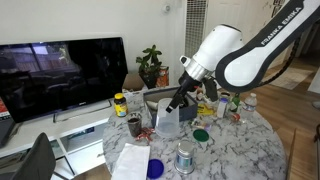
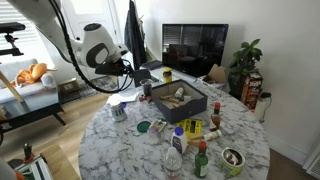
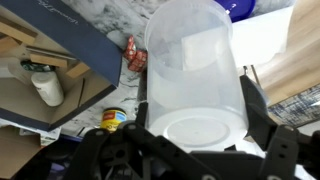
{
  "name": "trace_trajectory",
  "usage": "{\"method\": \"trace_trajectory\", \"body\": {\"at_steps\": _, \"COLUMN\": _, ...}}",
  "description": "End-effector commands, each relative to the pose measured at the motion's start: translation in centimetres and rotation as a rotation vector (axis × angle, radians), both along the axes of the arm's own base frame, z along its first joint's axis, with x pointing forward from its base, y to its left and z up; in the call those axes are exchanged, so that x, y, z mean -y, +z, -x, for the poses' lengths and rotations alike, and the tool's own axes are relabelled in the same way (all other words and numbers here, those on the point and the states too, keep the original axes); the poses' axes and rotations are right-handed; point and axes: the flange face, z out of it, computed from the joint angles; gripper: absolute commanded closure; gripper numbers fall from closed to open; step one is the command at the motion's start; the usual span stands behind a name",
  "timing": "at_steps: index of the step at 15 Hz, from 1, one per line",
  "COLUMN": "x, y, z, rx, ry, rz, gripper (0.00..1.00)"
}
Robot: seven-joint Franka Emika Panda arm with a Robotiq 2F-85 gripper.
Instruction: Turn the silver cup over and turn the plastic cup over and then put it on the silver cup
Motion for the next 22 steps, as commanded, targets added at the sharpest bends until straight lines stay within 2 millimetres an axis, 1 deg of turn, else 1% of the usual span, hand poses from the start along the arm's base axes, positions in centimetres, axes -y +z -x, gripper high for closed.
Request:
{"method": "trace_trajectory", "body": {"at_steps": 1, "x": -1.7, "y": 0.5, "z": 4.5, "rx": 0.022, "ry": 0.107, "rz": 0.025, "gripper": 0.31}}
{"method": "trace_trajectory", "body": {"at_steps": 4, "x": -3.0, "y": 0.7, "z": 6.9, "rx": 0.022, "ry": 0.188, "rz": 0.046, "gripper": 0.31}}
{"method": "trace_trajectory", "body": {"at_steps": 6, "x": -2.7, "y": 1.6, "z": 8.1, "rx": 0.065, "ry": 0.213, "rz": 0.067, "gripper": 0.31}}
{"method": "trace_trajectory", "body": {"at_steps": 8, "x": -1.1, "y": 2.6, "z": 9.0, "rx": 0.092, "ry": 0.209, "rz": 0.097, "gripper": 0.31}}
{"method": "trace_trajectory", "body": {"at_steps": 9, "x": 0.0, "y": 2.8, "z": 9.4, "rx": 0.096, "ry": 0.2, "rz": 0.109, "gripper": 0.31}}
{"method": "trace_trajectory", "body": {"at_steps": 10, "x": 0.5, "y": 2.8, "z": 9.7, "rx": 0.095, "ry": 0.197, "rz": 0.106, "gripper": 0.31}}
{"method": "trace_trajectory", "body": {"at_steps": 13, "x": 2.3, "y": 1.7, "z": 10.4, "rx": 0.065, "ry": 0.189, "rz": 0.108, "gripper": 0.31}}
{"method": "trace_trajectory", "body": {"at_steps": 16, "x": 2.8, "y": 0.4, "z": 10.8, "rx": 0.039, "ry": 0.186, "rz": 0.089, "gripper": 0.31}}
{"method": "trace_trajectory", "body": {"at_steps": 18, "x": 2.7, "y": -0.2, "z": 10.9, "rx": 0.037, "ry": 0.187, "rz": 0.079, "gripper": 0.31}}
{"method": "trace_trajectory", "body": {"at_steps": 22, "x": 1.7, "y": -0.6, "z": 11.2, "rx": 0.032, "ry": 0.214, "rz": 0.049, "gripper": 0.31}}
